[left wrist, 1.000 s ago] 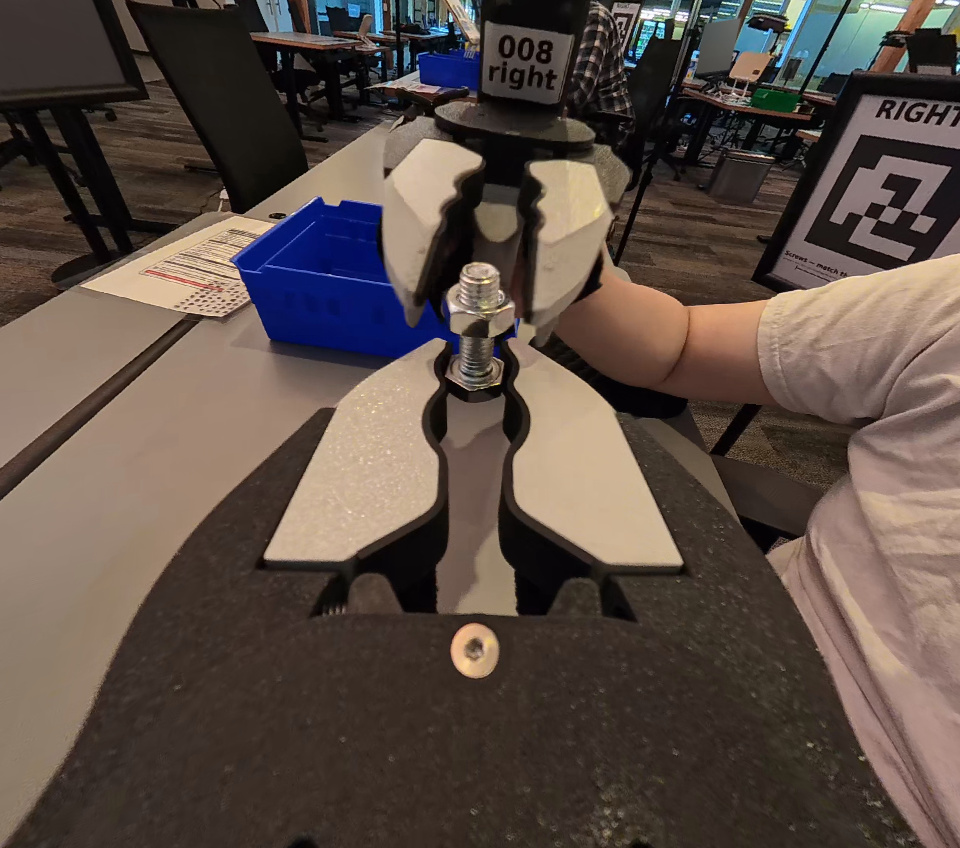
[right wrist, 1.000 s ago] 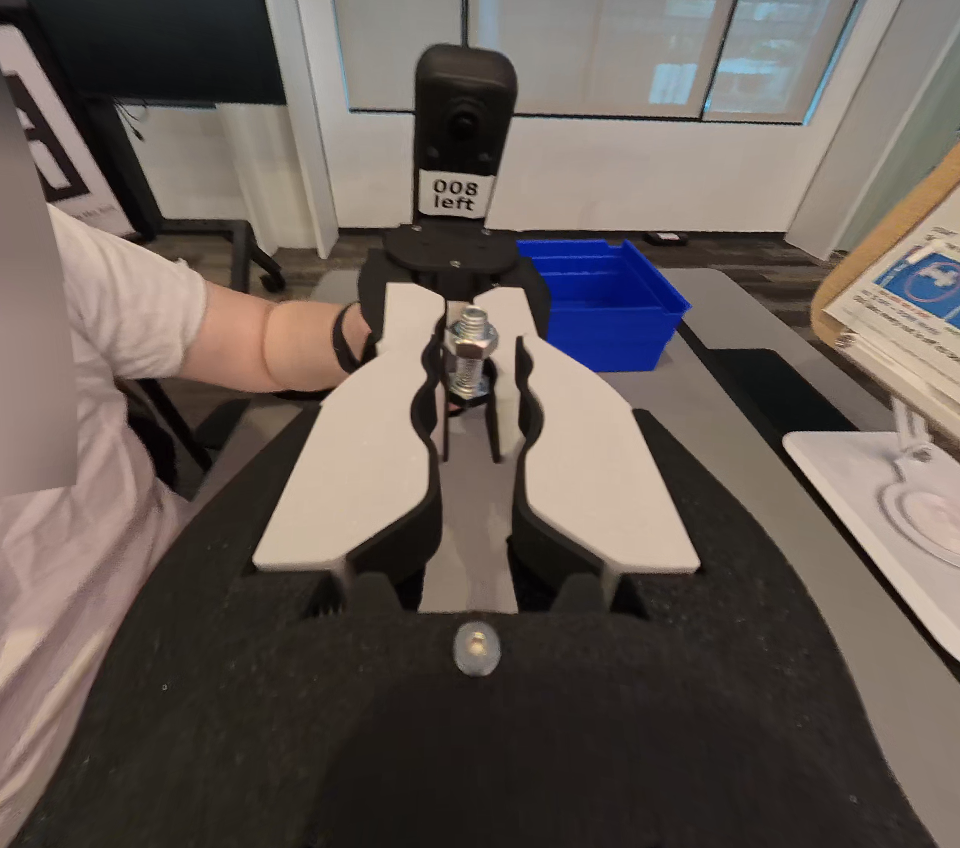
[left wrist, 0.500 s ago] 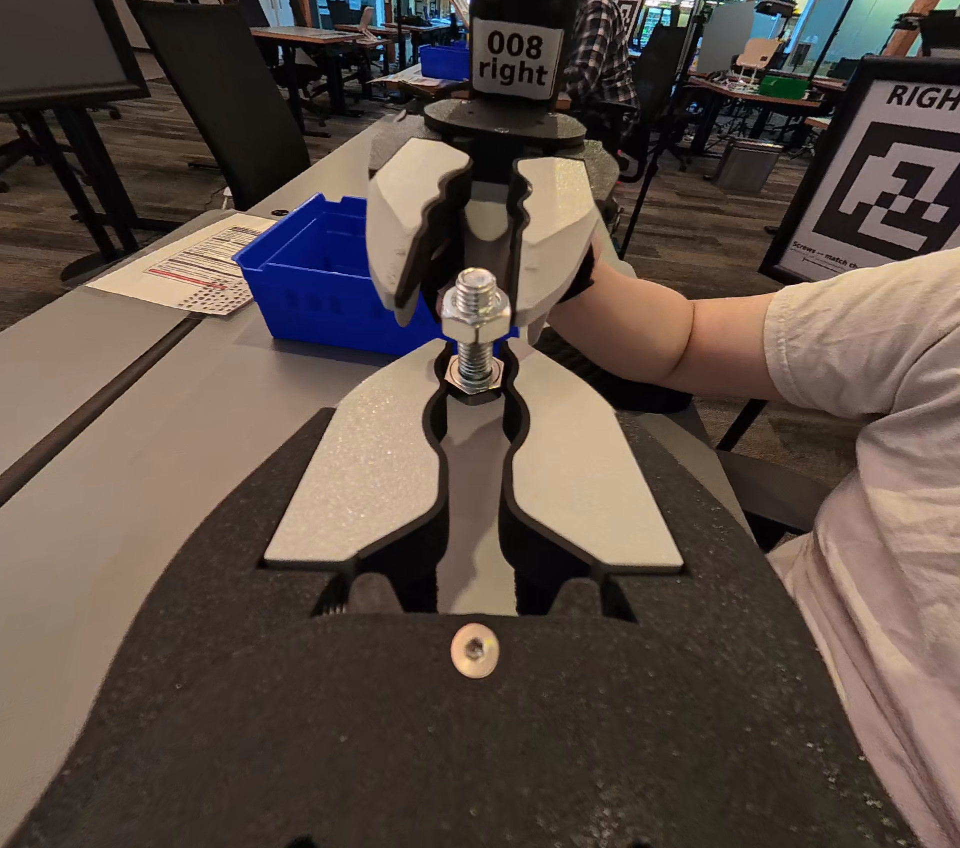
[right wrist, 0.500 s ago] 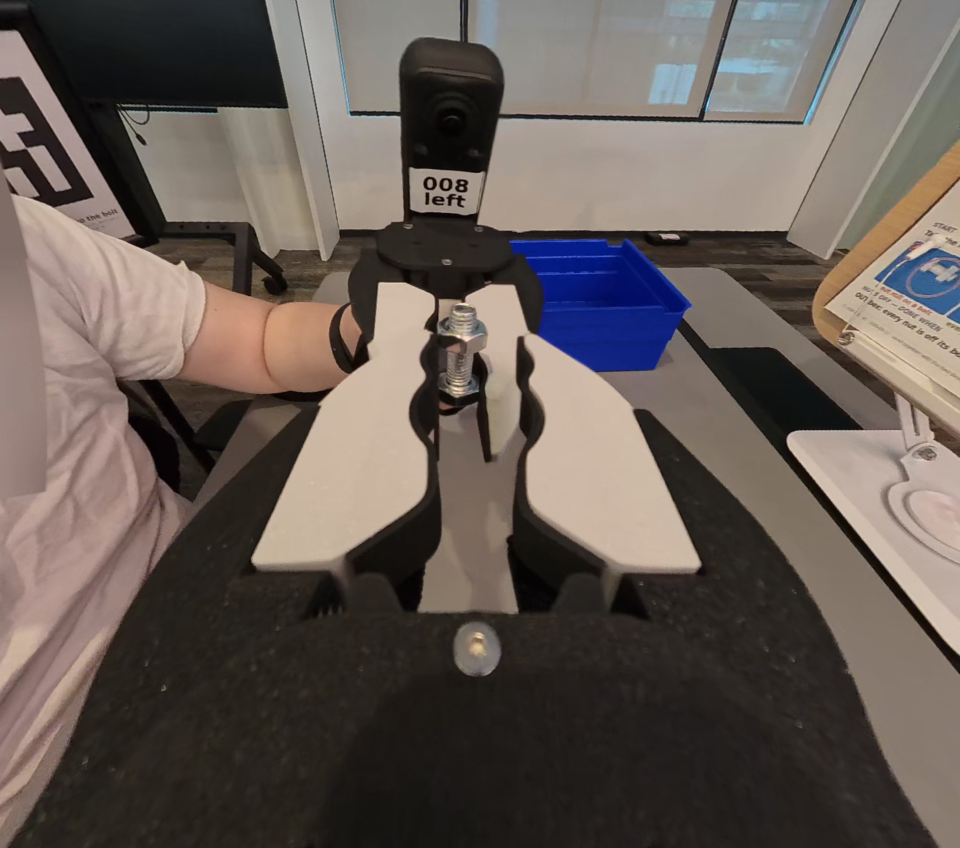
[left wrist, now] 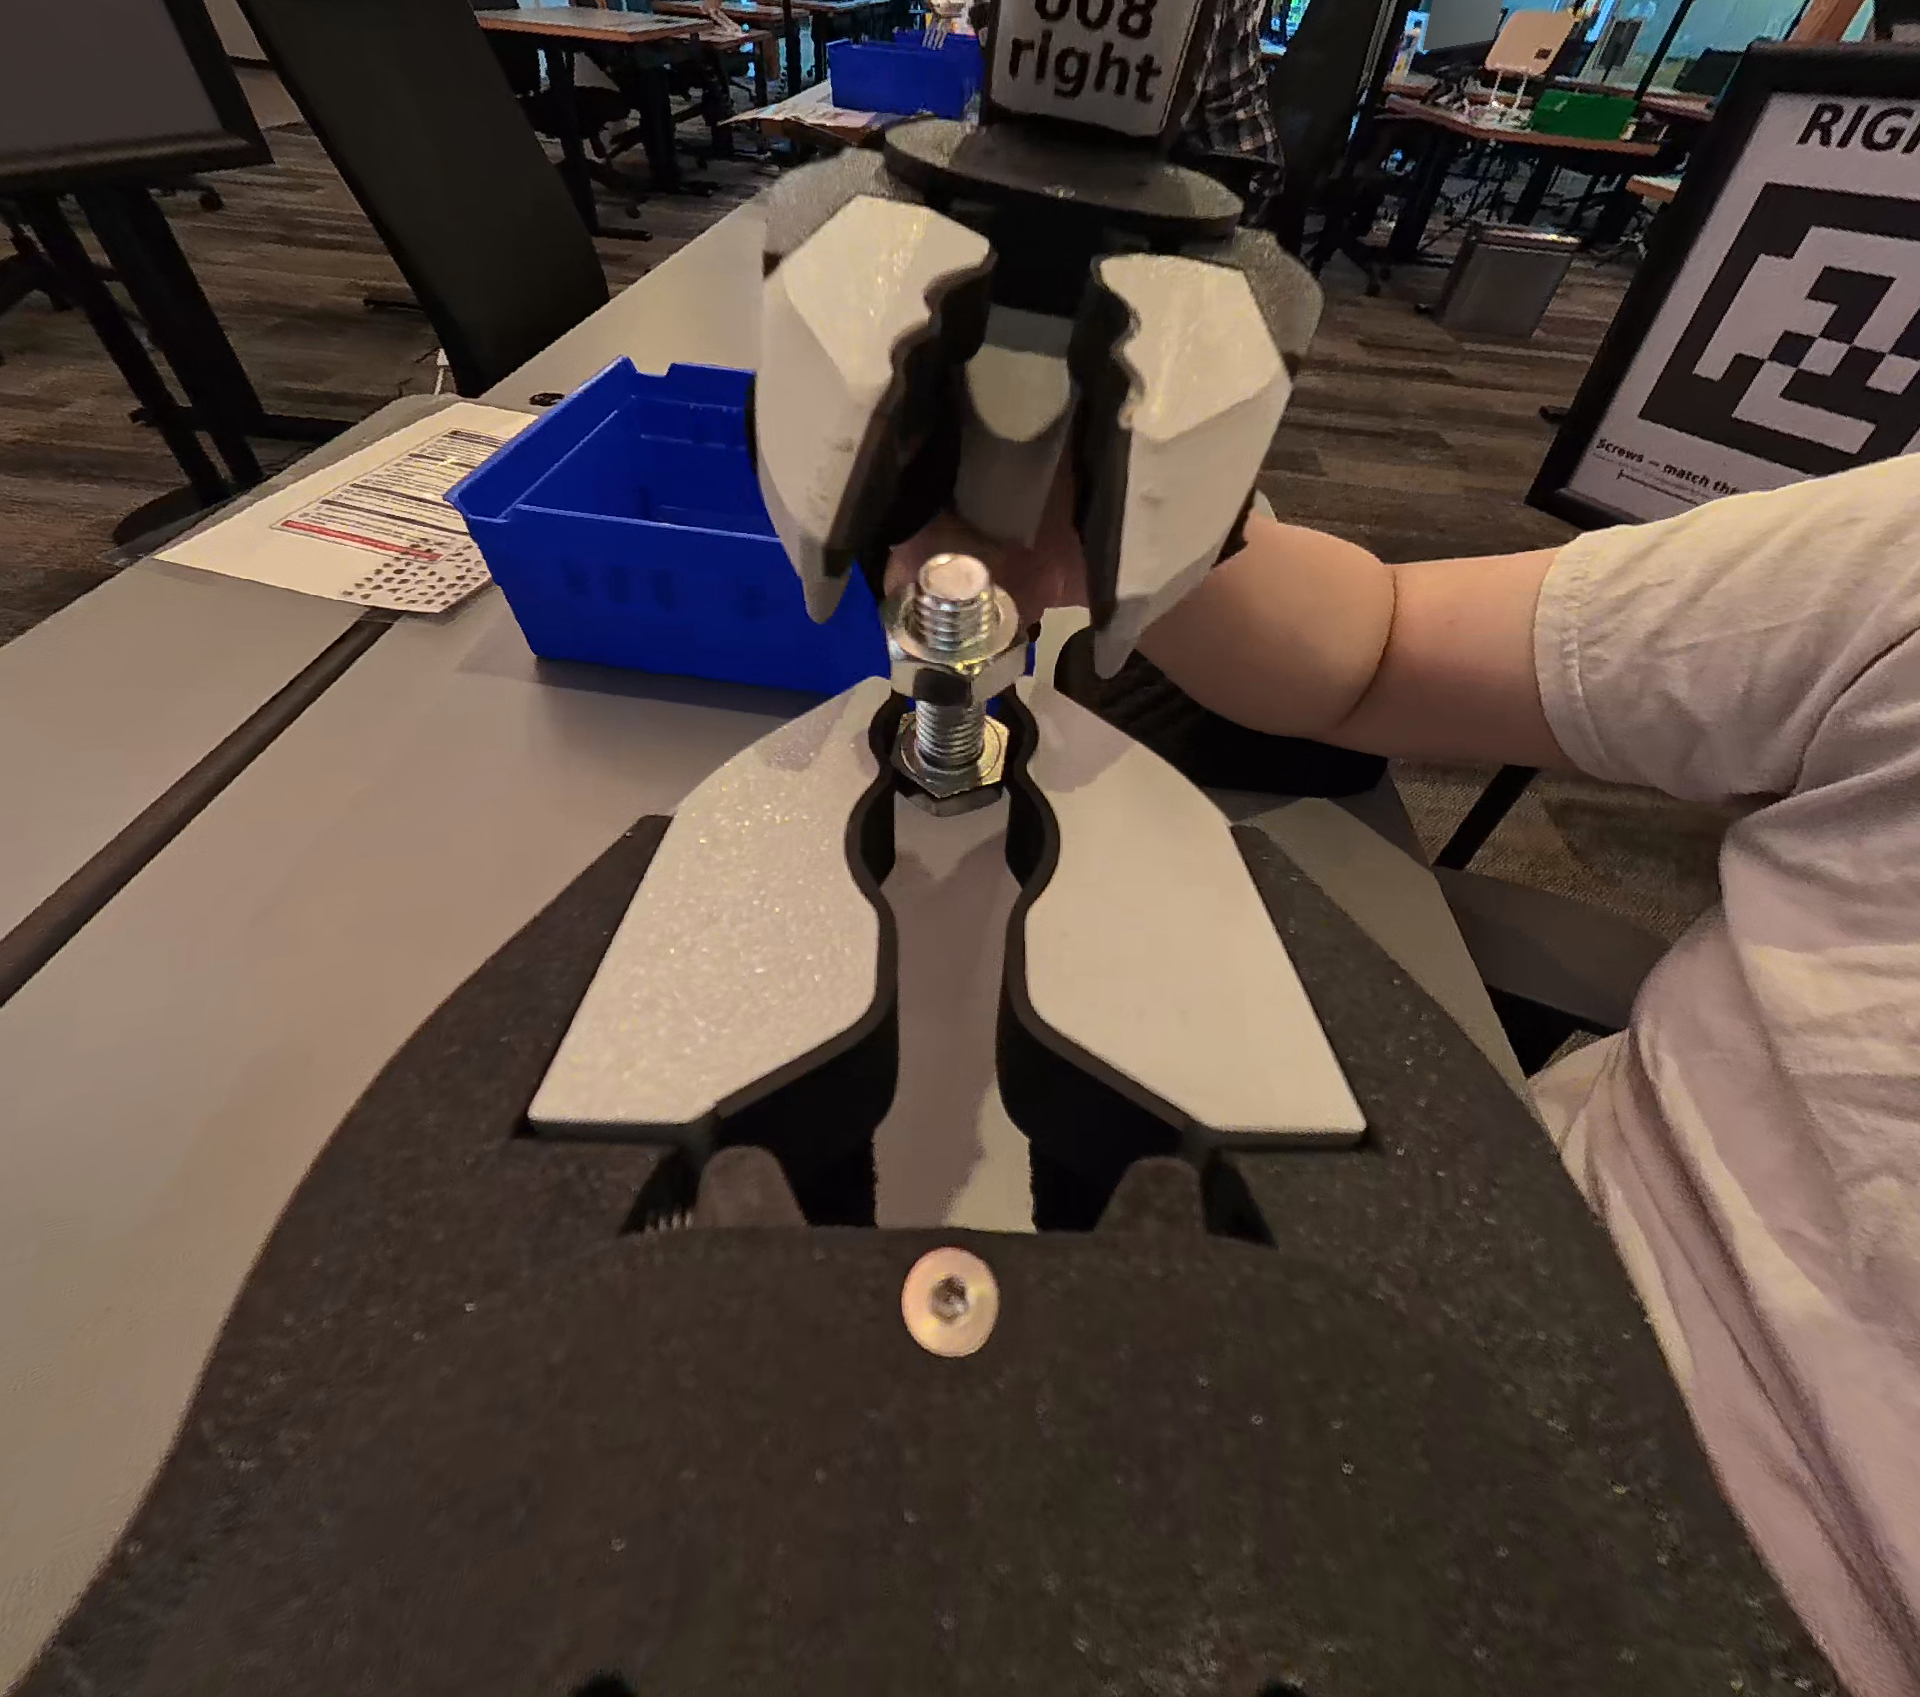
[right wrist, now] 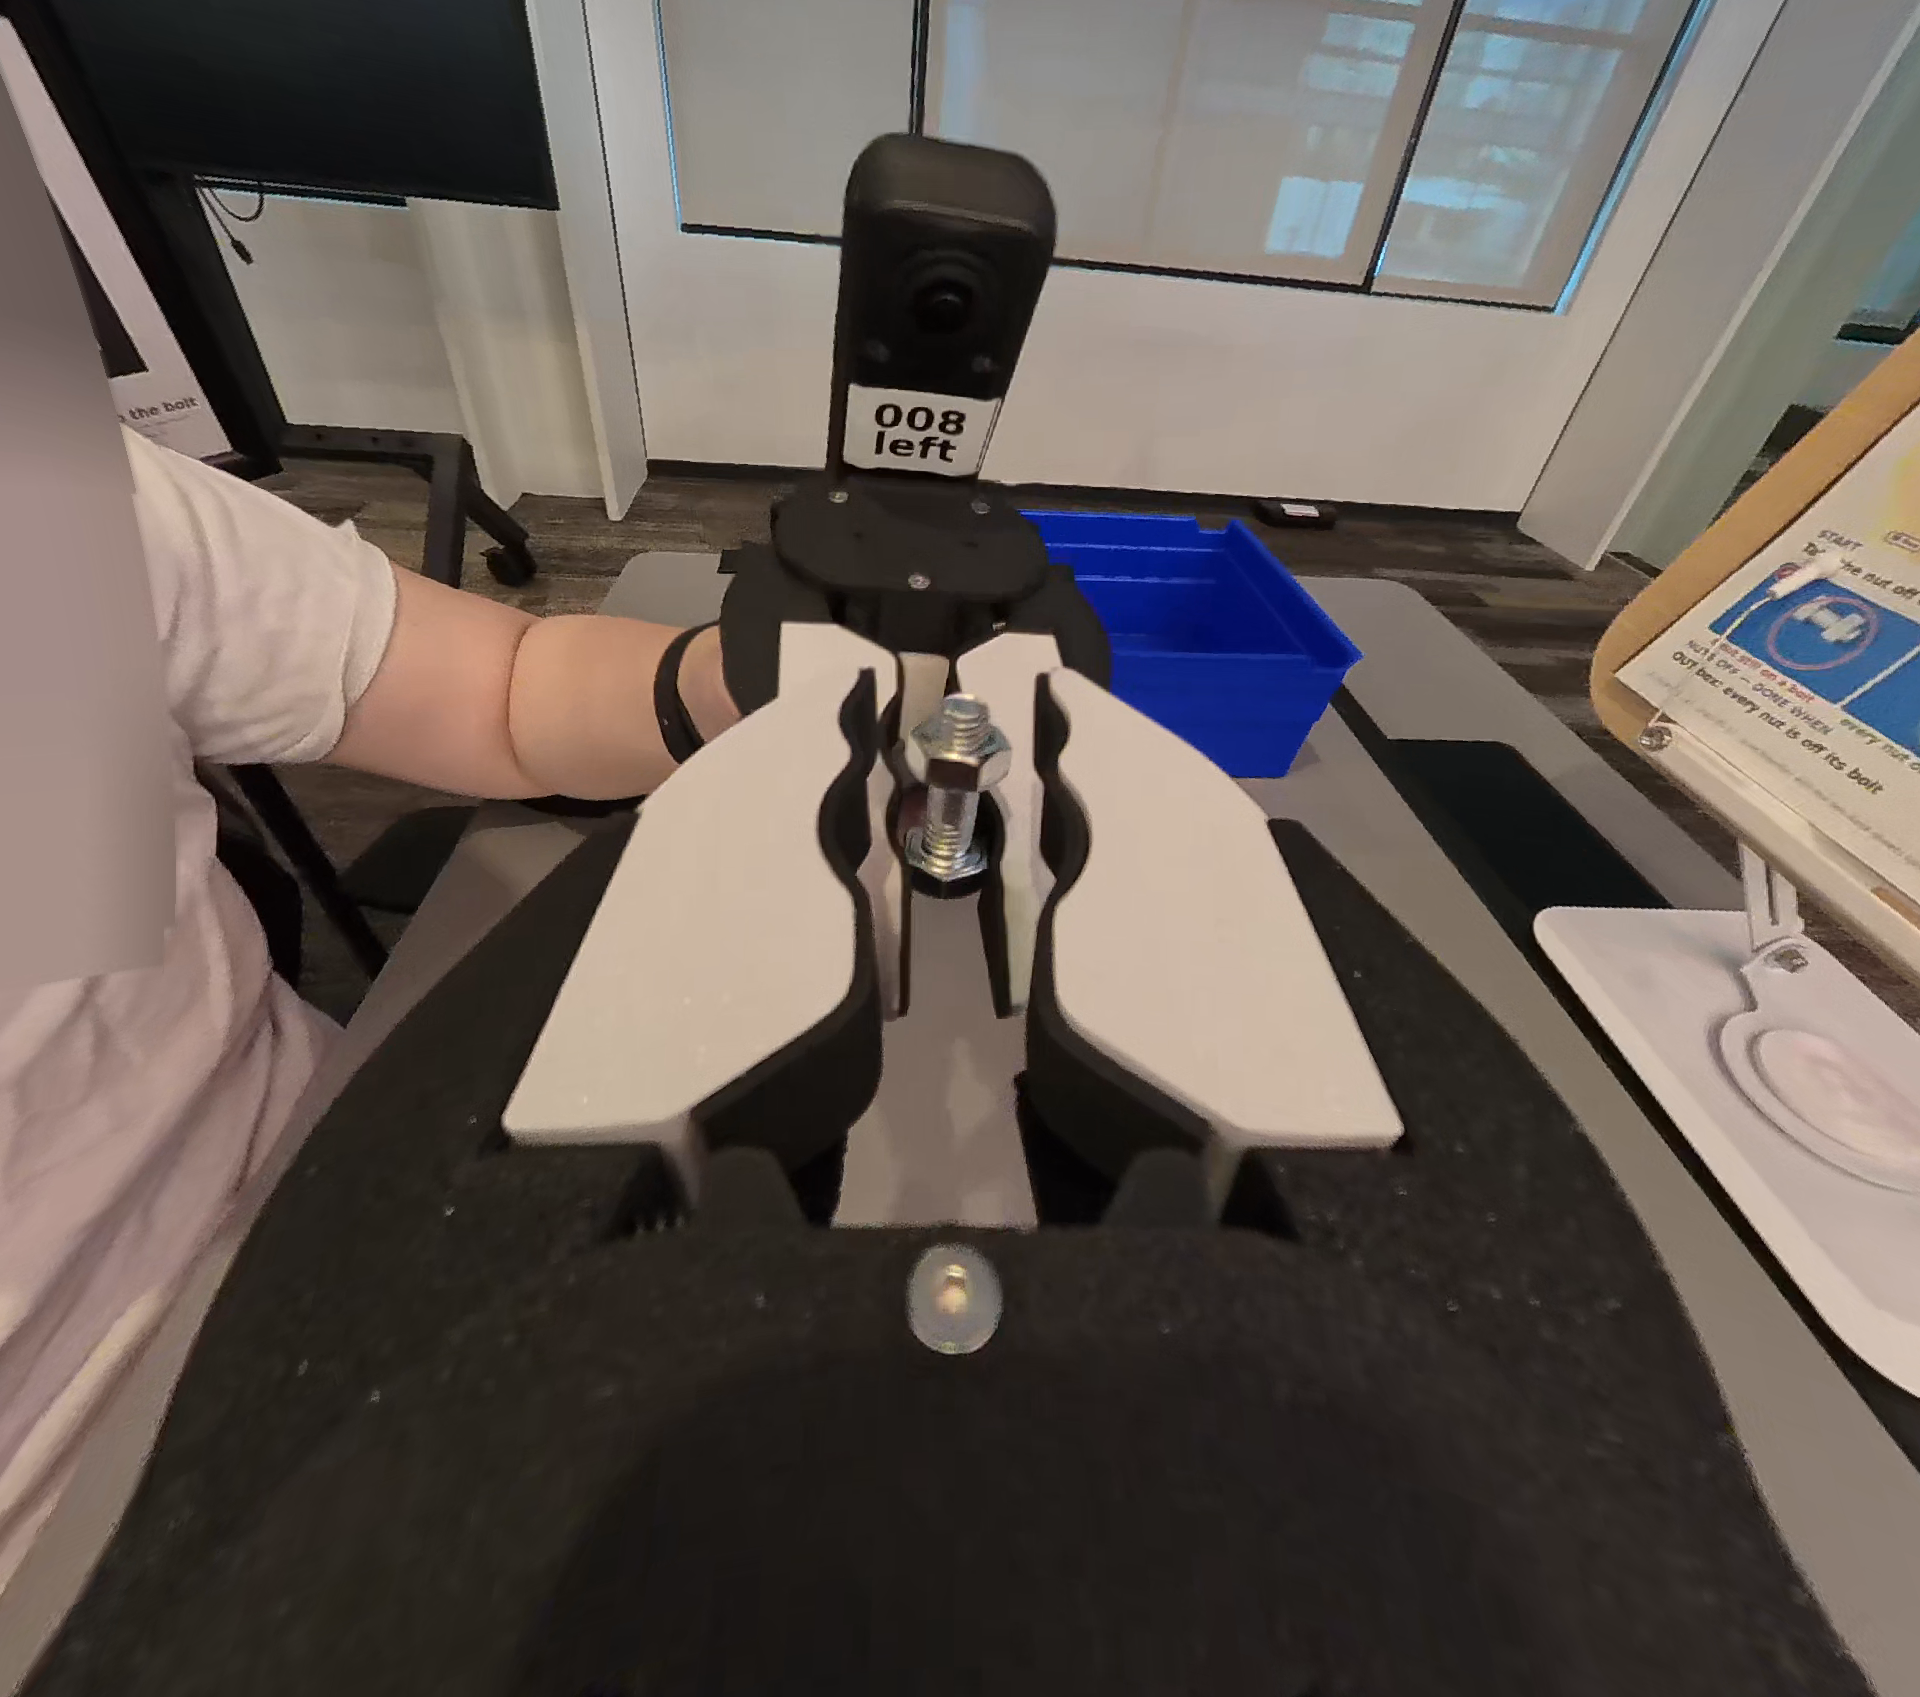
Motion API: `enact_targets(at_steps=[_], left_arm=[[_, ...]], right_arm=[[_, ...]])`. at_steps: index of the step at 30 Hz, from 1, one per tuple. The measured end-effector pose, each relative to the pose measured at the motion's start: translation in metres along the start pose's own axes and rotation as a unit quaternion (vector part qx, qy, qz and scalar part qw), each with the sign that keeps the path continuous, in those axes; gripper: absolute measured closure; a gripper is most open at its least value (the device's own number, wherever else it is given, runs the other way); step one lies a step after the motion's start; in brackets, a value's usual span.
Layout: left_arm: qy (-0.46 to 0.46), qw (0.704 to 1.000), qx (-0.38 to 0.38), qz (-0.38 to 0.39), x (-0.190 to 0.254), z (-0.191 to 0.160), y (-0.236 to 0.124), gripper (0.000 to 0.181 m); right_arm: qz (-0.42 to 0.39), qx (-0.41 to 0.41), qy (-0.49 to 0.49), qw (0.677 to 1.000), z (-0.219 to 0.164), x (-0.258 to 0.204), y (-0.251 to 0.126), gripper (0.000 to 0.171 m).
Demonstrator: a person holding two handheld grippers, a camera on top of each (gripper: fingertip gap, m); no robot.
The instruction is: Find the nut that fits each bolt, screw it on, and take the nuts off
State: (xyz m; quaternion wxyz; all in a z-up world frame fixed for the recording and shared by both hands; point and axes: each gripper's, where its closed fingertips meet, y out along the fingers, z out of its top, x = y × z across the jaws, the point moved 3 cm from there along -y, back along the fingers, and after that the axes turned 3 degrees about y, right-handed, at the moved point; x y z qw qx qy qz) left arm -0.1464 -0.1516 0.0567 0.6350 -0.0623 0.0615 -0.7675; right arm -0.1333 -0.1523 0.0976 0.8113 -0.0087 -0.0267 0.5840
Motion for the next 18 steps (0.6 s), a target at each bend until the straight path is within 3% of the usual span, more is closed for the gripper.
enact_targets(at_steps=[5, 7, 18], left_arm=[[0.005, 1.0, -0.001, -0.003, 0.0036, 0.0009, 0.0014, 0.165], [0.005, 1.0, -0.004, -0.001, 0.0034, 0.0002, 0.0017, 0.165], [-0.004, 0.999, 0.044, -0.022, 0.0057, 0.008, -0.0001, 0.159]], right_arm=[[-0.001, -0.016, 0.019, 1.0, -0.0023, 0.0028, -0.0019, 0.15], [0.022, -0.02, 0.027, 0.999, -0.0039, -0.001, -0.0013, 0.162], [0.04, 0.027, 0.053, 0.997, 0.0025, 0.0019, -0.0055, 0.162]])
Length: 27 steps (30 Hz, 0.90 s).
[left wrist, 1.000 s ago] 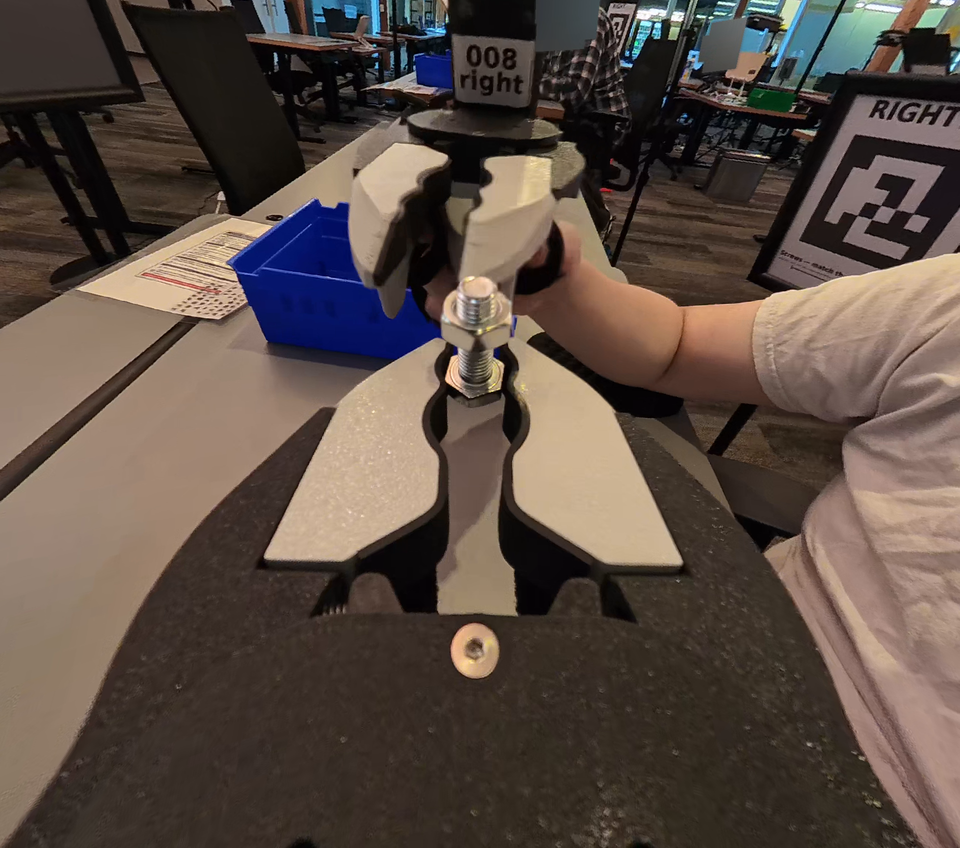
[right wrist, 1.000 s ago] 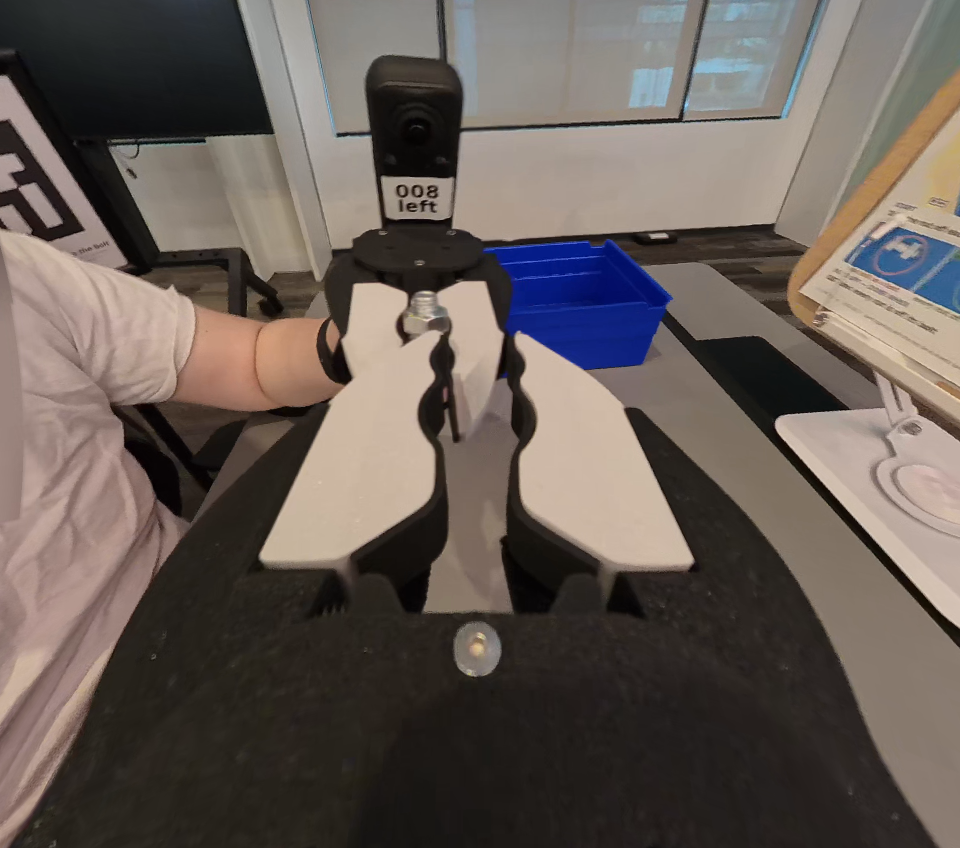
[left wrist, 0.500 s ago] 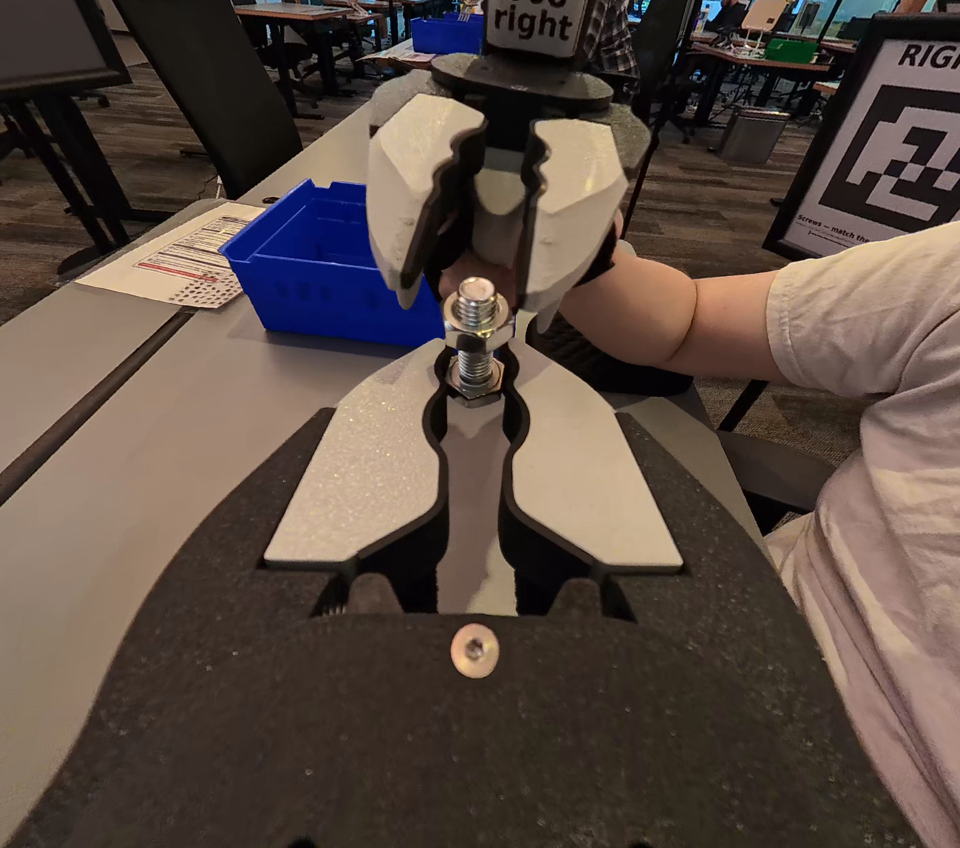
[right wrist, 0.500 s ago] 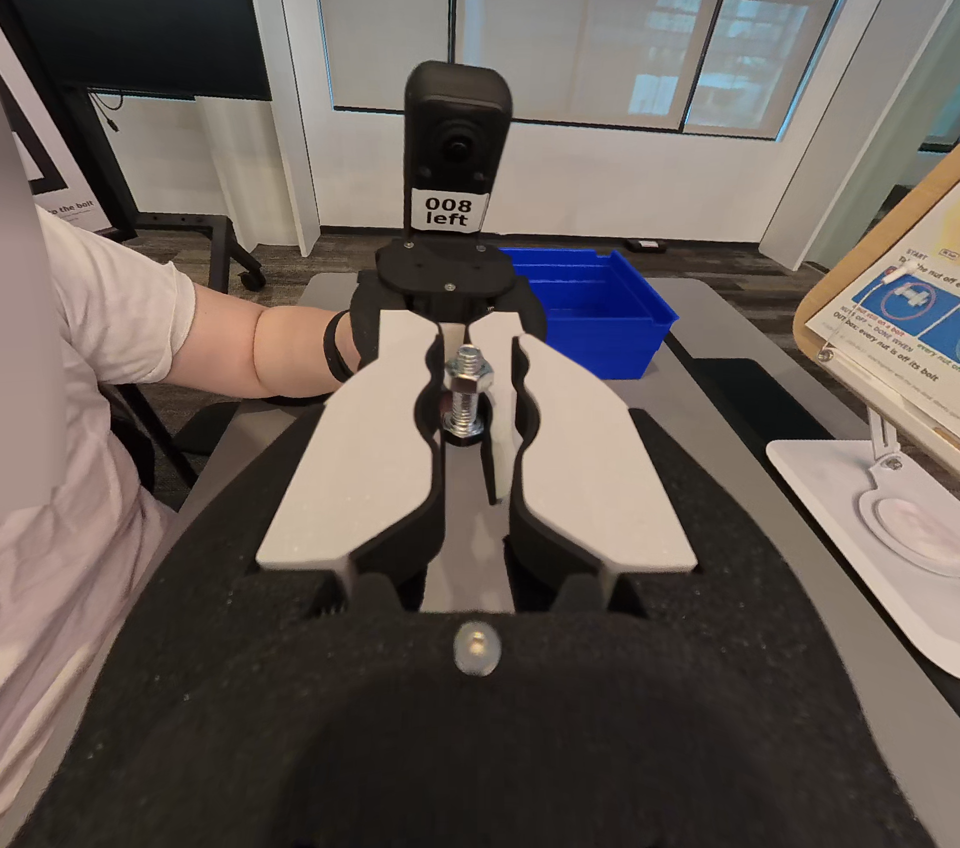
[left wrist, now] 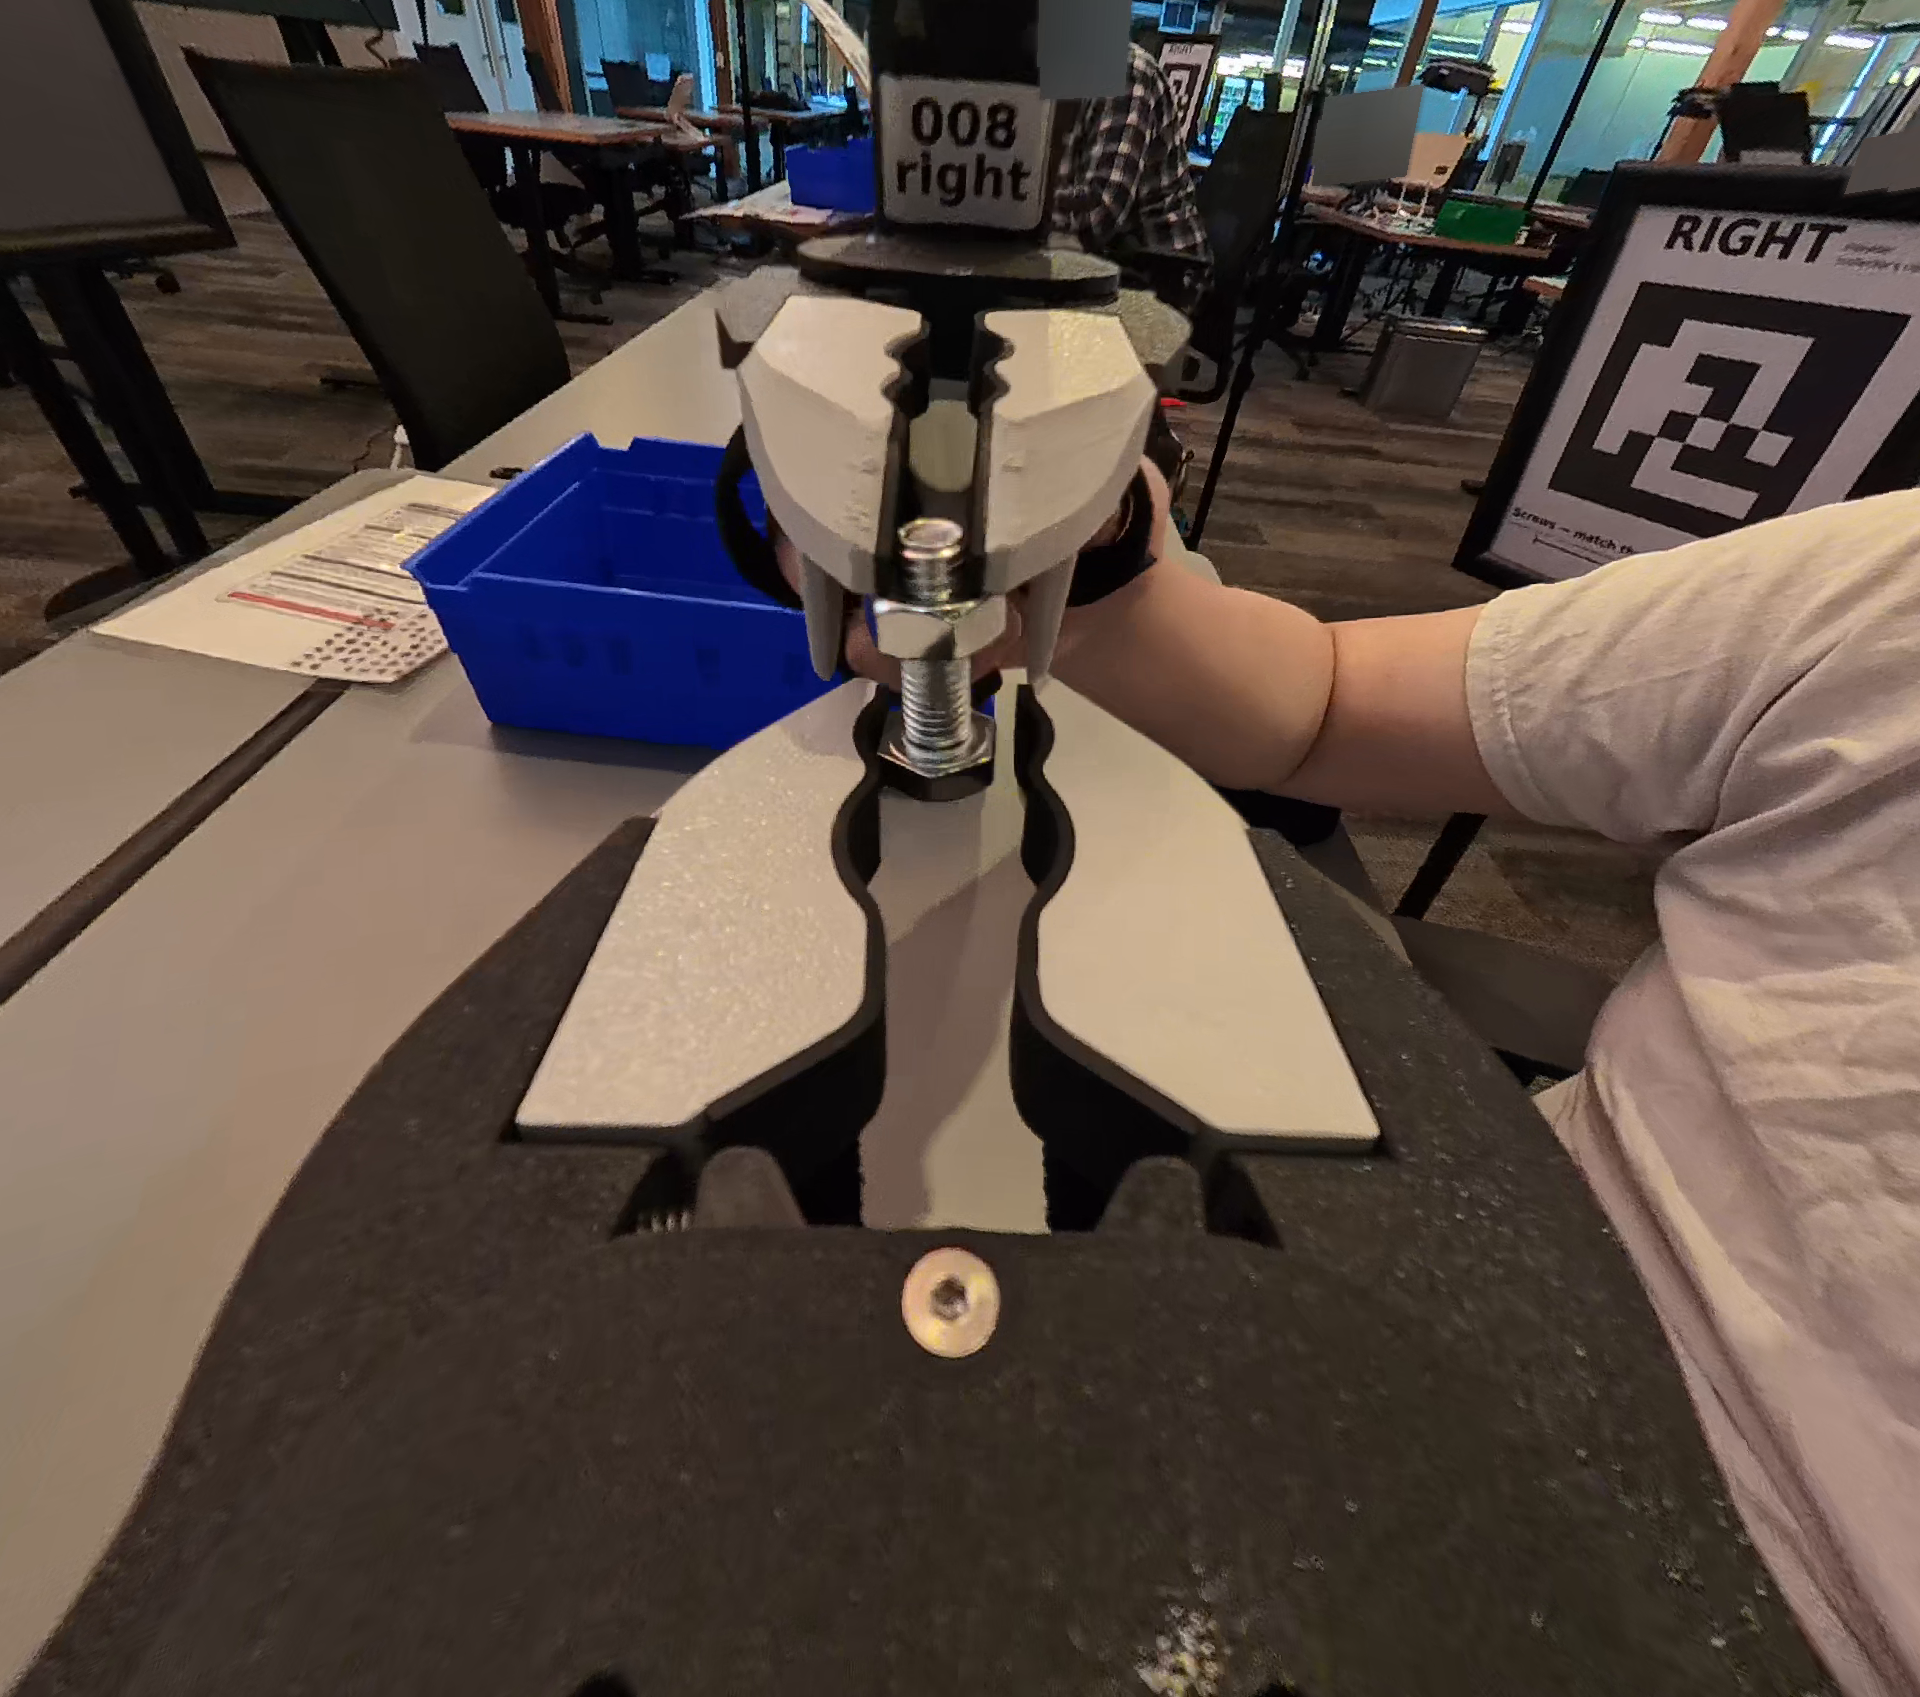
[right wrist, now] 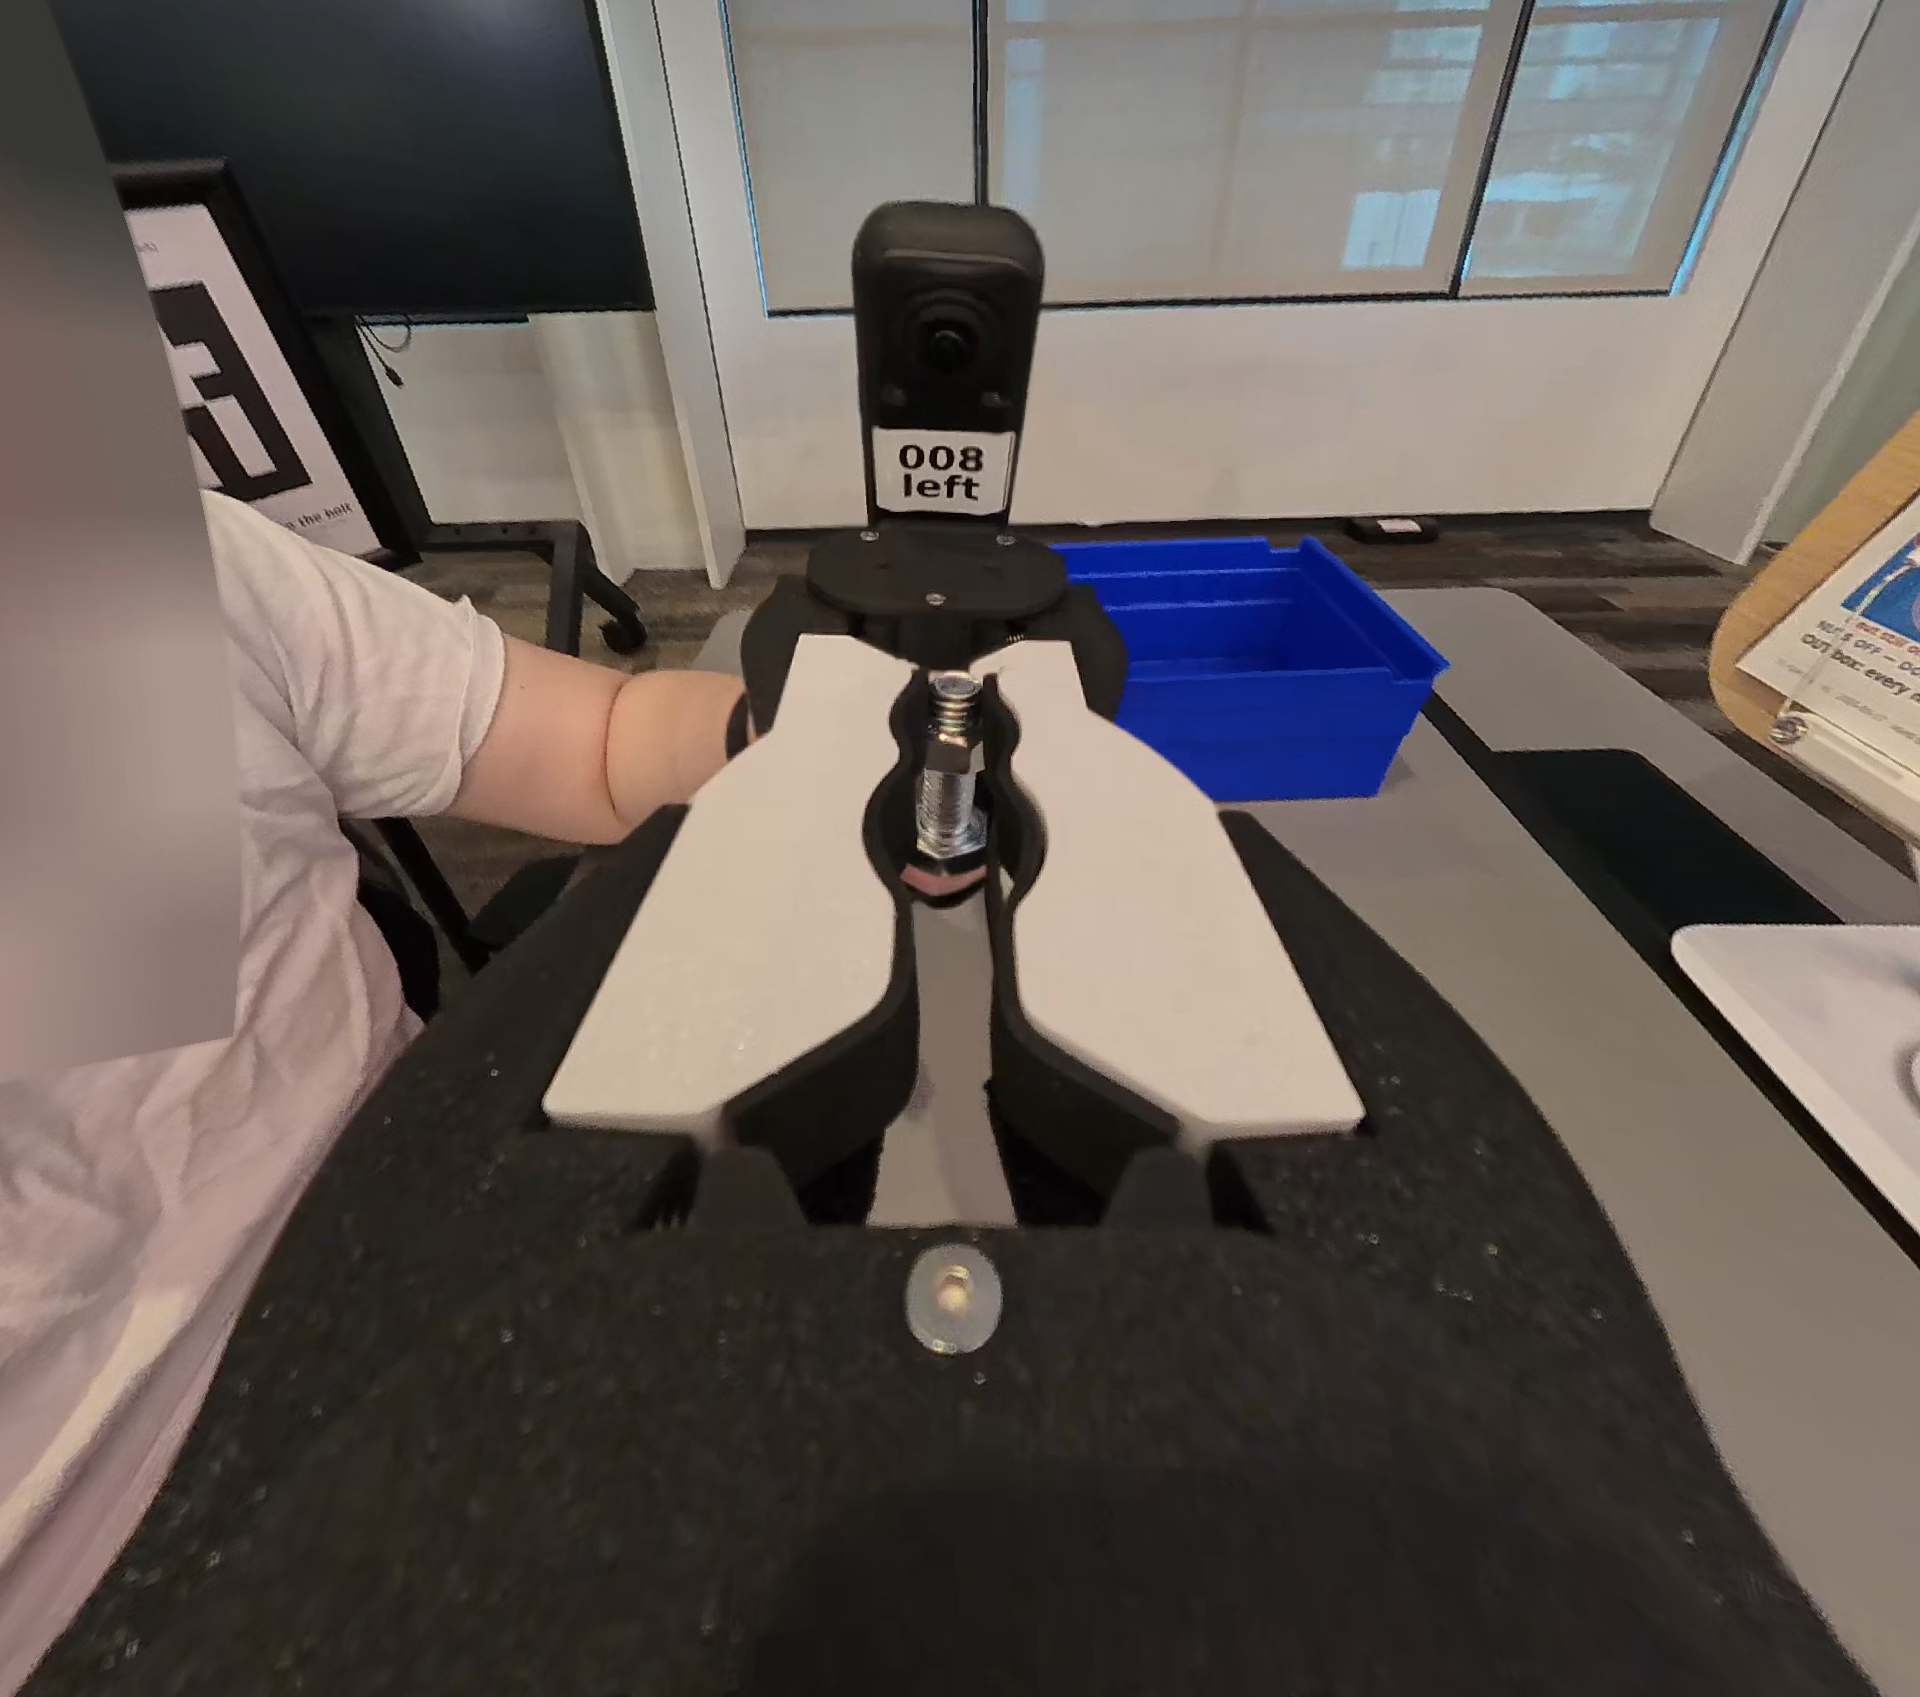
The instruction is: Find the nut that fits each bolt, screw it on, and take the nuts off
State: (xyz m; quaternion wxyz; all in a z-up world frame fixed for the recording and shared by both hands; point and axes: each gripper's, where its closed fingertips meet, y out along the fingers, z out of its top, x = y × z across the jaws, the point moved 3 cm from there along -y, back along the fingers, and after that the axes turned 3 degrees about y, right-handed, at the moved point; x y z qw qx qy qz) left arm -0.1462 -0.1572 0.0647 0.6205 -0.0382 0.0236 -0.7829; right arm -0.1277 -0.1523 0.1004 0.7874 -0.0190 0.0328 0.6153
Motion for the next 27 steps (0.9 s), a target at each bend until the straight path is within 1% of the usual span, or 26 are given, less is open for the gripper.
enact_targets(at_steps=[5, 8, 13, 20, 23, 26, 27], left_arm=[[0.017, 1.0, 0.007, -0.007, 0.006, 0.002, 0.002, 0.158], [0.015, 1.0, 0.013, -0.011, 0.006, 0.003, 0.001, 0.158], [0.008, 0.999, 0.014, -0.027, 0.009, 0.003, 0.002, 0.165], [0.032, 0.999, 0.007, -0.006, 0.008, 0.002, 0.002, 0.168], [0.033, 0.999, -0.002, 0.006, 0.005, 0.001, 0.001, 0.168], [0.028, 0.999, -0.012, 0.013, 0.003, -0.001, 0.001, 0.168], [0.026, 0.999, -0.017, 0.017, 0.001, -0.002, 0.001, 0.168]], right_arm=[[0.032, 0.019, 0.01, 0.999, 0.0, -0.004, 0.002, 0.163], [0.033, 0.023, 0.001, 0.999, 0.0, -0.005, 0.001, 0.163], [0.04, 0.019, -0.033, 0.998, 0.0, -0.011, 0.001, 0.162], [0.045, 0.017, -0.038, 0.998, 0.0, -0.012, 0.001, 0.162], [0.03, 0.012, -0.05, 0.998, 0.0, -0.01, 0.0, 0.162], [-0.004, 0.005, -0.059, 0.998, 0.002, -0.004, -0.003, 0.141], [-0.006, 0.007, -0.061, 0.998, 0.004, -0.004, -0.004, 0.14]])
